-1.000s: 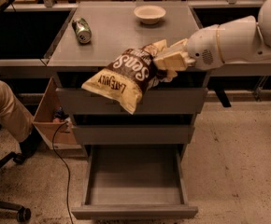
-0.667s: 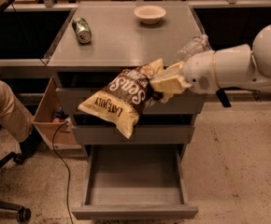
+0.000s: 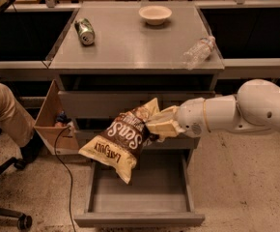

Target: Place brown chip bag into bottom drawer

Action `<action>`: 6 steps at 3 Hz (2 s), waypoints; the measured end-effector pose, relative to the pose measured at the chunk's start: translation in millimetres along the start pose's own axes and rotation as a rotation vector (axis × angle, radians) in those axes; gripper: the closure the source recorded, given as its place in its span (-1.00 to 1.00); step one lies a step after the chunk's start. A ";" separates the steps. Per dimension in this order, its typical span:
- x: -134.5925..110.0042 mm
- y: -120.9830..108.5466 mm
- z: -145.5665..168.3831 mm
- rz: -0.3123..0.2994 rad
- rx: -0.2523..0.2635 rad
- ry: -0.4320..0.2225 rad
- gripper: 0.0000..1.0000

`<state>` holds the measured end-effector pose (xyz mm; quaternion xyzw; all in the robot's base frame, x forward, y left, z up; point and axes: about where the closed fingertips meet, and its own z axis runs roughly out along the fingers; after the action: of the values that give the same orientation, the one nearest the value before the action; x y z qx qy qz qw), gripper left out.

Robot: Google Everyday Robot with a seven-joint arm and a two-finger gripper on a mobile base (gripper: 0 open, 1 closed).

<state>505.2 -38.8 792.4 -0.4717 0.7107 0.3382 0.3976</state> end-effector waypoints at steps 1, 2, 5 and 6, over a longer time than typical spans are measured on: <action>0.1 0.0 0.1 0.000 0.000 0.000 1.00; 24.8 2.2 11.9 0.019 -0.017 0.006 1.00; 160.4 -47.9 30.4 0.029 0.092 0.031 1.00; 213.2 -63.3 43.5 -0.001 0.092 0.024 1.00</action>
Offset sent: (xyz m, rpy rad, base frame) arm -0.0108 -0.0023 -0.0637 0.0065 0.0594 0.0067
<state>524.5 -107.8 577.4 -0.4575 0.7299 0.2991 0.4105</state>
